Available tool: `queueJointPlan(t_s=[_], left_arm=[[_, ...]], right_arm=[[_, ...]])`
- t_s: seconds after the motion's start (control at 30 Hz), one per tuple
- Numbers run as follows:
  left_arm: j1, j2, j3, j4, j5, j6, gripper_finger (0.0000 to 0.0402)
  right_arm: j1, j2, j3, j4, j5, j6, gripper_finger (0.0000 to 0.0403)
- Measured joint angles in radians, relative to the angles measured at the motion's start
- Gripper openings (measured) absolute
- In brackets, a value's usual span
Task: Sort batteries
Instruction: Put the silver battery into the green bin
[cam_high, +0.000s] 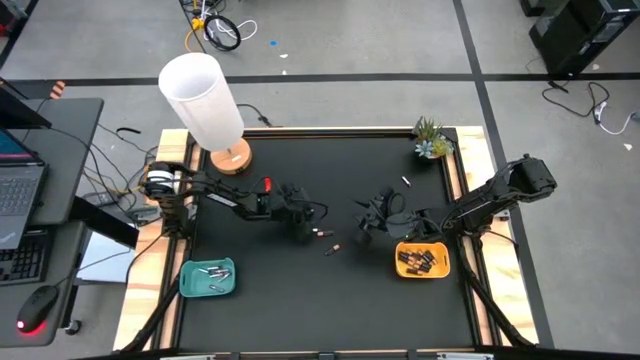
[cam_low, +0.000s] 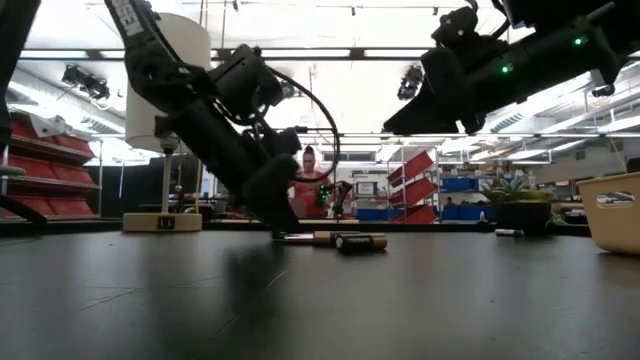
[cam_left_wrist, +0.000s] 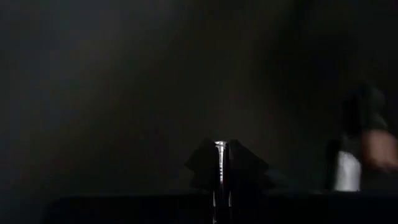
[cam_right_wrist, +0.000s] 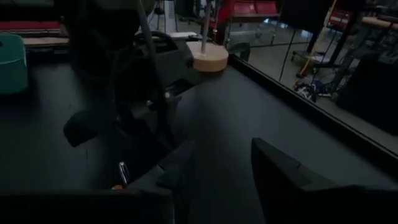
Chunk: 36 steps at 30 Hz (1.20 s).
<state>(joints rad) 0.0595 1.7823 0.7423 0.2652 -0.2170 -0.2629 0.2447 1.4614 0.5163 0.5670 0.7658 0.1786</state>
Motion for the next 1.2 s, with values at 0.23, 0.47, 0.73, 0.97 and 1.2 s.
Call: queueJointPlan(t_s=[0.23,0.47,0.73,0.97,1.2], left_arm=[[-0.010,-0.338,-0.001,-0.202,-0.063,0.066,0.0035],[-0.089,-0.809,-0.001,-0.391,-0.101,0.065,0.0035],[-0.240,-1.132,-0.003,-0.736,0.000,-0.144,0.0035],[-0.442,-1.135,-0.087,-0.987,0.165,-0.435,0.0035],[-0.661,-1.043,-0.192,-1.010,0.234,-0.723,0.0035]], right_arm=[[0.000,0.000,0.000,0.006,0.000,-0.014,0.0141],[0.000,0.000,0.000,0.031,-0.008,-0.033,0.0139],[0.000,0.000,0.000,0.047,-0.013,-0.048,0.0138],[-0.024,0.000,0.000,0.092,-0.014,-0.102,0.0135],[-0.066,0.000,0.000,0.116,-0.029,-0.155,0.0135]])
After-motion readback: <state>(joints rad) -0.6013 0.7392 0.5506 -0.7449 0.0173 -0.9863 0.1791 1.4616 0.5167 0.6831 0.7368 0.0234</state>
